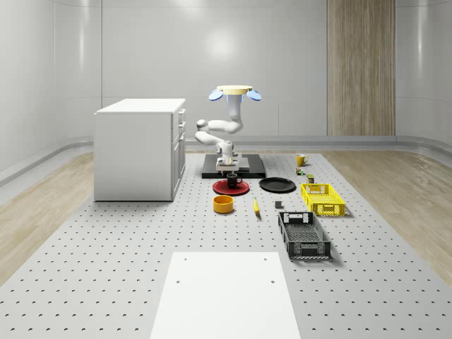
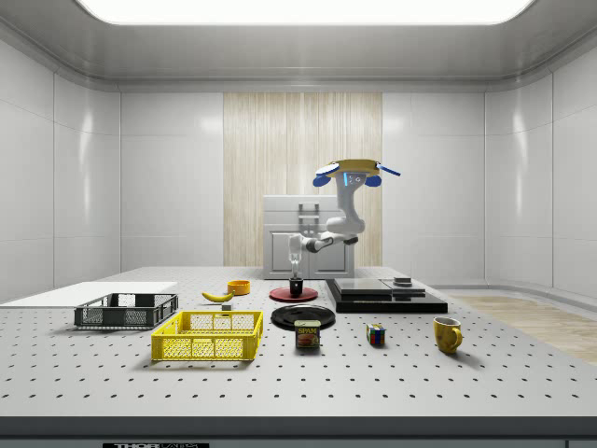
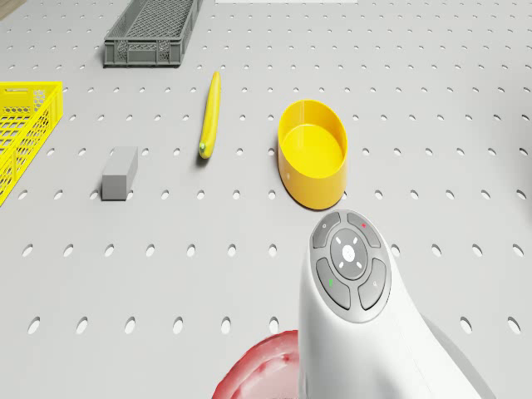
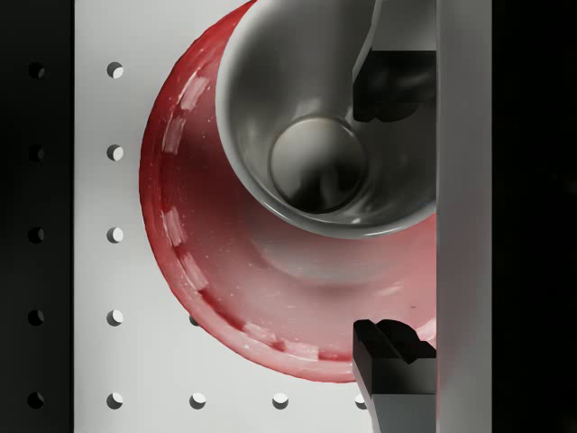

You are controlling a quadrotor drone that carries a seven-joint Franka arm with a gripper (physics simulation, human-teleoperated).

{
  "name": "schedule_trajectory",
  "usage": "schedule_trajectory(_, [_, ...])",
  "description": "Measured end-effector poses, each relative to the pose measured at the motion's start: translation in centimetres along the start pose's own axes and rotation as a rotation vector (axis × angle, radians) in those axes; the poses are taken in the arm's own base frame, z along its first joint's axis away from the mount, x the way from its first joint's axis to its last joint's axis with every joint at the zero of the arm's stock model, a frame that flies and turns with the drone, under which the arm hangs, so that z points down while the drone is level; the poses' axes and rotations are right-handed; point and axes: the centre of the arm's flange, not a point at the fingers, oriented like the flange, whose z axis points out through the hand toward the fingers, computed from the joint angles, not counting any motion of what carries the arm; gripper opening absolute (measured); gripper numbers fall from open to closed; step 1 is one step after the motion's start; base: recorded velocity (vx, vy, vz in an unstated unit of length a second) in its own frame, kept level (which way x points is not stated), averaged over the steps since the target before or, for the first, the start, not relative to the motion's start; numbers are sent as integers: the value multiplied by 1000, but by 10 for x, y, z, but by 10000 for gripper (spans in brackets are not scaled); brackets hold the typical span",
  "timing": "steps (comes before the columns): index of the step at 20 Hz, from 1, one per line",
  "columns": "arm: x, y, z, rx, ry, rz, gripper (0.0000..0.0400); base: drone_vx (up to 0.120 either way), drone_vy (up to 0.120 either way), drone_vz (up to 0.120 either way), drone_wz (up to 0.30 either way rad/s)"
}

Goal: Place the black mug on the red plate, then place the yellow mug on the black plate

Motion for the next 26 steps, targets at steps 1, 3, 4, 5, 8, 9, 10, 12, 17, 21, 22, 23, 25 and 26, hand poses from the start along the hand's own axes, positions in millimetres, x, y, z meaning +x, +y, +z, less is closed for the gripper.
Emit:
schedule_trajectory(1, [0, 0, -3, 0, 0, 0, 357, 0, 0, 0, 0])
schedule_trajectory(3, [0, 0, -11, 0, 0, 0, 374, 0, 0, 0, 0])
schedule_trajectory(4, [0, 0, -16, 0, 0, 0, 380, 0, 0, 0, 0])
schedule_trajectory(5, [0, 0, -20, 0, 0, 0, 384, 0, 0, 120, 0])
schedule_trajectory(8, [0, 0, -29, 0, 0, 0, 393, 0, 0, 120, 0])
schedule_trajectory(9, [0, 0, -31, 0, 0, 0, 394, 0, 120, 120, 0])
schedule_trajectory(10, [0, 0, -33, 0, 0, 0, 396, -120, 120, 120, 0])
schedule_trajectory(12, [0, 0, -36, 0, 0, 0, 397, -120, 120, 0, 0])
schedule_trajectory(17, [0, 0, -39, 0, 0, 0, 399, -120, 120, 0, 0])
schedule_trajectory(21, [0, 0, -40, 0, 0, 0, 400, -120, 120, 0, 0])
schedule_trajectory(22, [0, 0, -40, 0, 0, 0, 400, -120, 120, 0, 0])
schedule_trajectory(23, [0, 0, -40, 0, 0, 0, 400, -120, 120, 0, 0])
schedule_trajectory(25, [0, 0, -40, 0, 0, 0, 400, -120, 120, 0, 0])
schedule_trajectory(26, [0, 0, -40, 0, 0, 0, 400, -120, 120, 0, 0])
